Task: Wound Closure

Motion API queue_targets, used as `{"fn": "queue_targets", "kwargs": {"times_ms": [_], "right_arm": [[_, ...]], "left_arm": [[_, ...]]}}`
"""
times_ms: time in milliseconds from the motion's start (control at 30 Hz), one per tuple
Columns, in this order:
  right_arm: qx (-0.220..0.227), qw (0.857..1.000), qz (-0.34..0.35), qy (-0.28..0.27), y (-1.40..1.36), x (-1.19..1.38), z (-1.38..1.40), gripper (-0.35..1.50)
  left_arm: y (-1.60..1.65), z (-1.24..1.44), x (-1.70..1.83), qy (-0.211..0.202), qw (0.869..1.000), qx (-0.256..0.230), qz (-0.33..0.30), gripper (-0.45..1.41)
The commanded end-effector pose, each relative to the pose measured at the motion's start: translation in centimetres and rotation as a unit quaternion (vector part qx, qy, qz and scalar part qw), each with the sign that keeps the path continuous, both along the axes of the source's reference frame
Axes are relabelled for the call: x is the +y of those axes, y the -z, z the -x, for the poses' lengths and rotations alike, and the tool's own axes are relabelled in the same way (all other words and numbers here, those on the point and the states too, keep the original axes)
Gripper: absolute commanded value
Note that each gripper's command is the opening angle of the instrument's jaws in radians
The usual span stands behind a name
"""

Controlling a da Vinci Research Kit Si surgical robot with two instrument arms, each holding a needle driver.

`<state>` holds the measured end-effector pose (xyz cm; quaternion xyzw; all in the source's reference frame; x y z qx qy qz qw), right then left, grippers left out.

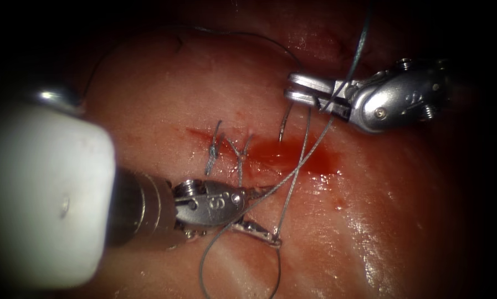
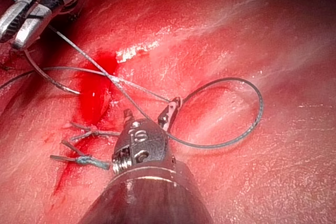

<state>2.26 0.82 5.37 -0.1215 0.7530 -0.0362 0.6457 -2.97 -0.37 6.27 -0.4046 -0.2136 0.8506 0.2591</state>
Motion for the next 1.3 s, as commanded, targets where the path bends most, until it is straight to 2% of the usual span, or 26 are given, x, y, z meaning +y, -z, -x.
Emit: {"fn": "queue_targets", "kwargs": {"times_ms": [33, 133, 567, 833, 1000, 1067, 1300], "right_arm": [[-0.004, 1.0, 0.006, -0.008, -0.05, 0.02, -0.04, -0.35], [-0.019, 0.999, 0.038, -0.028, -0.02, 0.07, -0.01, -0.35], [-0.009, 0.999, 0.027, -0.028, -0.03, 0.07, -0.02, -0.35], [-0.004, 0.998, -0.059, -0.019, -0.06, 0.08, -0.02, -0.35], [-0.01, 0.991, -0.129, -0.022, -0.11, 0.1, -0.02, -0.35], [-0.01, 0.991, -0.132, -0.023, -0.12, 0.1, -0.02, -0.35], [0.008, 0.977, -0.209, -0.03, -0.15, 0.06, -0.01, -0.35]], "left_arm": [[-0.06, 0.05, -0.08, 0.0, 1.0, 0.0, -0.002, 0.53], [-0.05, 0.05, -0.09, -0.001, 1.0, 0.001, -0.002, 0.51], [-0.04, 0.05, -0.1, -0.002, 1.0, 0.002, -0.002, 0.51], [-0.04, 0.04, -0.1, -0.003, 1.0, 0.003, -0.003, 0.49], [-0.04, 0.04, -0.1, -0.003, 1.0, 0.006, -0.002, 0.49], [-0.04, 0.04, -0.1, -0.002, 1.0, 0.007, -0.001, 0.49], [0.02, 0.07, -0.18, 0.001, 1.0, 0.02, -0.002, 0.51]]}}
